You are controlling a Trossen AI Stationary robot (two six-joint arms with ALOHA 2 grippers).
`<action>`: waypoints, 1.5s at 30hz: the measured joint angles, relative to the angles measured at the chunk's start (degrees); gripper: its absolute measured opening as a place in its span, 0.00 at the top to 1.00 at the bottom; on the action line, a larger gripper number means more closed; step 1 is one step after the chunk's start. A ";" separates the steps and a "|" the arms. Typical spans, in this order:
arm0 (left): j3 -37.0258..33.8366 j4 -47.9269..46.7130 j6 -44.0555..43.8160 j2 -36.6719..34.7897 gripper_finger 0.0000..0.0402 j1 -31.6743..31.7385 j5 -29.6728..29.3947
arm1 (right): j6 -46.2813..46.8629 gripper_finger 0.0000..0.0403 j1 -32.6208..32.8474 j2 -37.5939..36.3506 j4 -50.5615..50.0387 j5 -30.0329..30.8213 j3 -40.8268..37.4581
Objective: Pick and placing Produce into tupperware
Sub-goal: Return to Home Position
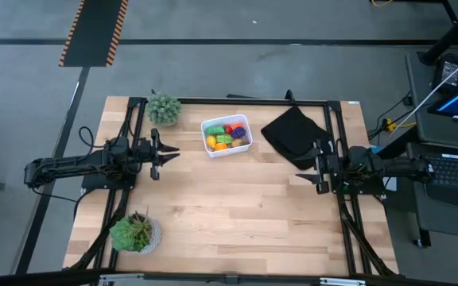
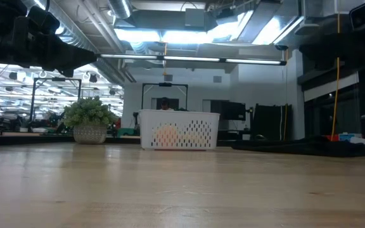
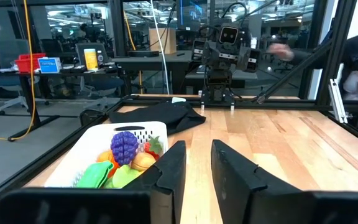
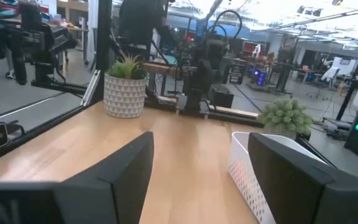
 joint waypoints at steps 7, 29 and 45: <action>-0.01 -0.01 0.00 -0.01 0.86 0.00 0.00 | 0.15 0.35 0.00 0.00 0.00 -0.04 0.00; 0.00 0.00 -0.02 0.00 0.96 0.02 0.00 | 0.20 0.35 0.00 0.00 0.01 -0.13 0.00; 0.00 0.01 -0.02 0.00 0.96 0.02 0.00 | 0.20 0.35 0.00 0.00 0.02 -0.13 0.01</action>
